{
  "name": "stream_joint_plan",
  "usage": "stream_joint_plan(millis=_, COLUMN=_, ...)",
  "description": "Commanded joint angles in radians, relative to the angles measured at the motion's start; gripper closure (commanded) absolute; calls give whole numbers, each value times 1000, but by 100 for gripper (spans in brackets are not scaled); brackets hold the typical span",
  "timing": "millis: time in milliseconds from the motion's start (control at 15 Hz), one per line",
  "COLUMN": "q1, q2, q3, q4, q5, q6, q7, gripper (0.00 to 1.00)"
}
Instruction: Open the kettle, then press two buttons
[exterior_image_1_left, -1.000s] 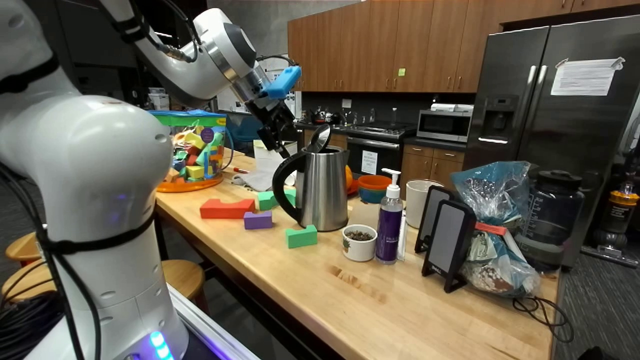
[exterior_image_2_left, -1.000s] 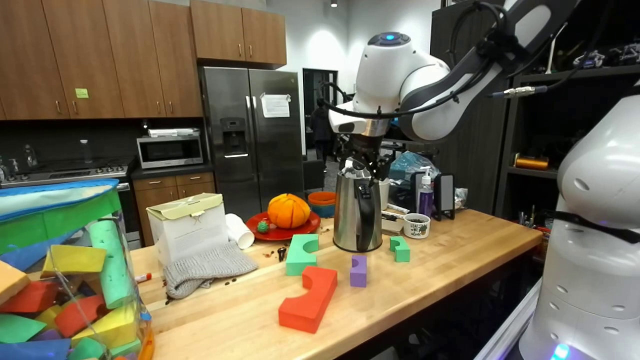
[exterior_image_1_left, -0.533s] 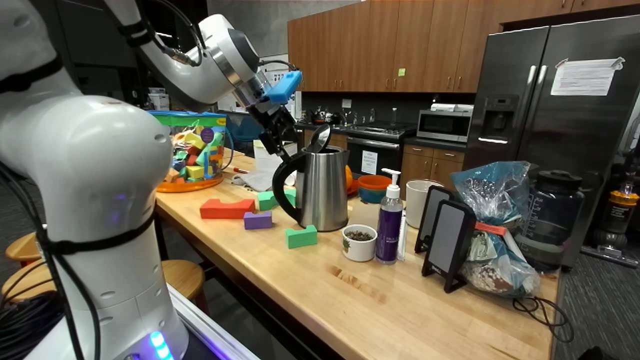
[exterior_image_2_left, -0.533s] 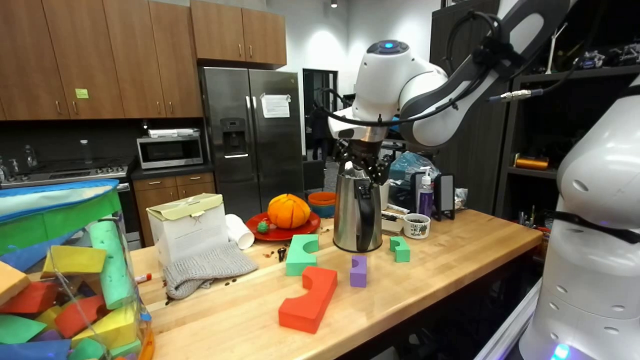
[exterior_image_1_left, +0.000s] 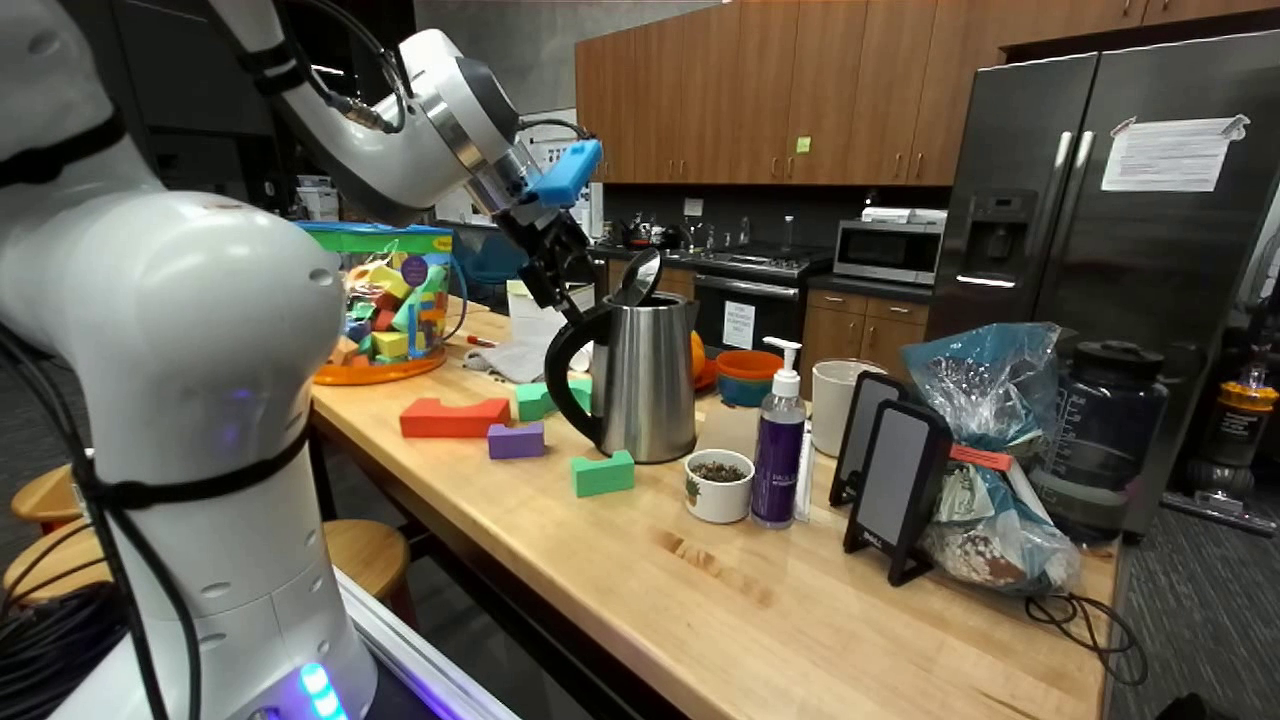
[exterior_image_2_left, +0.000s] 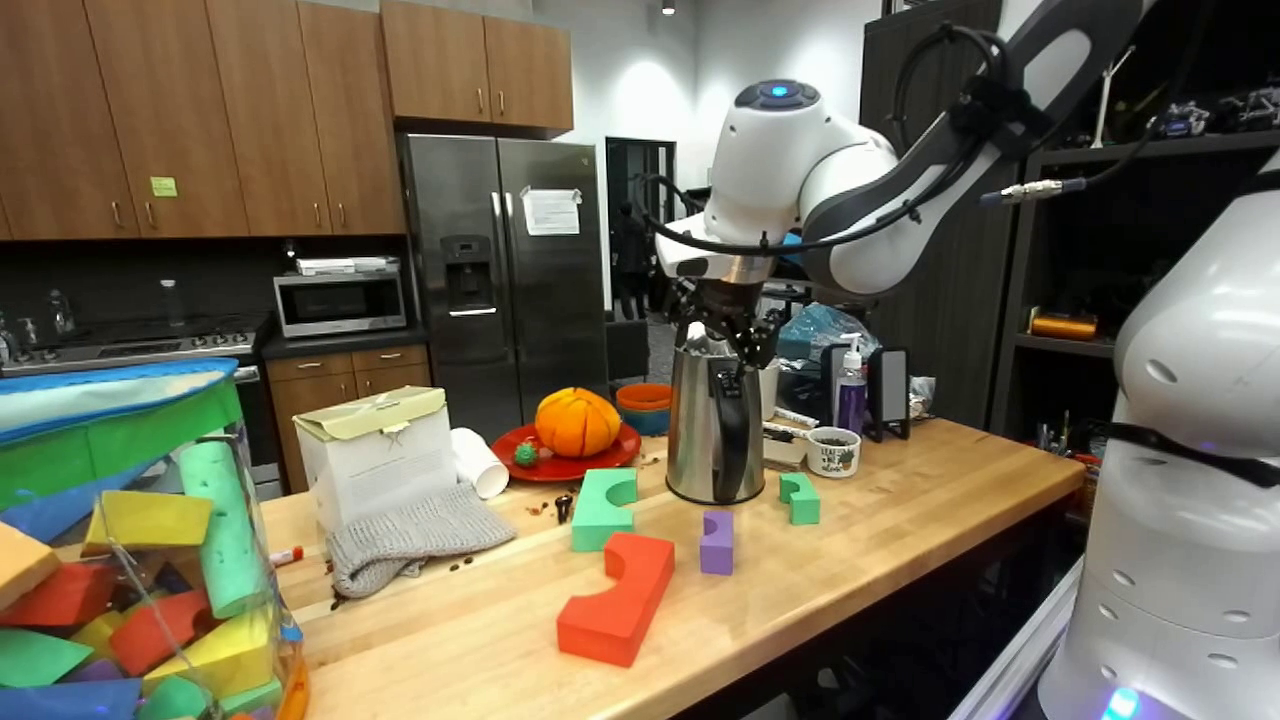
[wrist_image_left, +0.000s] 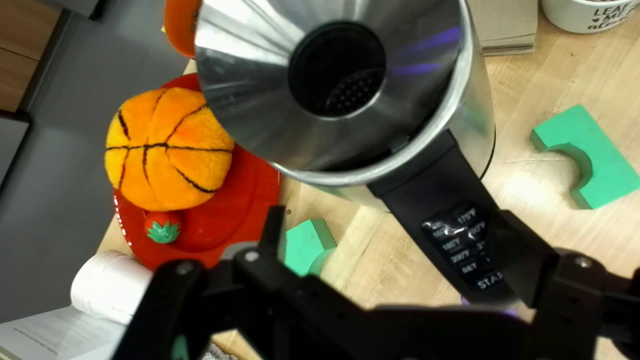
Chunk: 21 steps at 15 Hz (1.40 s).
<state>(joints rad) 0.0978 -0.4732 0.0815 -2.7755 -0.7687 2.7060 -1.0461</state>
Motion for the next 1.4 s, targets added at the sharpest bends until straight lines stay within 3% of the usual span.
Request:
stream_joint_plan(millis=0, q1=-5, q2=-1, q3=5, q4=2, q5=-52, q6=9, q7=39, gripper=0)
stream_joint_plan(millis=1333, q1=24, q2=33, q3=22, q4=21, q5=-261, q6=-48, q7=197, gripper=0)
